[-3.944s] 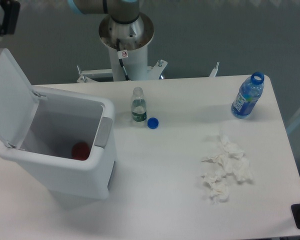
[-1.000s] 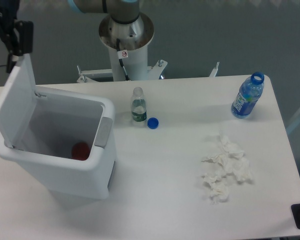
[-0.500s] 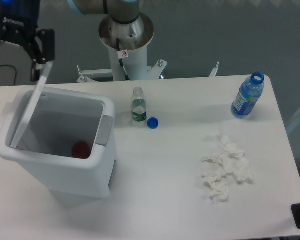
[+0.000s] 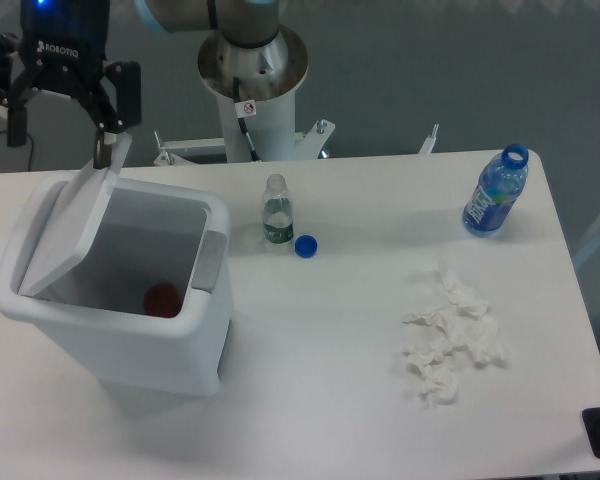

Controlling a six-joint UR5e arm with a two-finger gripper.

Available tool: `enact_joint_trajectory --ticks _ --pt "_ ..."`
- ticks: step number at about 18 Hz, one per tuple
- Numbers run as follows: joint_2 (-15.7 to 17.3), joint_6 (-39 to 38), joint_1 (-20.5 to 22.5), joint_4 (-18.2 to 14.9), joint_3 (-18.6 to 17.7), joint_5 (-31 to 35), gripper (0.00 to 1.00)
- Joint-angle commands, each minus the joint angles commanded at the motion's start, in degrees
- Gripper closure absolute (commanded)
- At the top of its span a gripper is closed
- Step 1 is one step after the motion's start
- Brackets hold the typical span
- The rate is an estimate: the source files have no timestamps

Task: Close the trash can
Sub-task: 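Push the lid edge forward with the gripper to tip it down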

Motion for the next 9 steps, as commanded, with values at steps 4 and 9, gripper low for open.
enact_joint_trajectory --ticks 4,9 --pt "-0.61 0.09 0.00 0.00 -0.09 0.09 0.00" --pt "-1.93 1.14 0.53 0.09 -0.09 1.93 0.00"
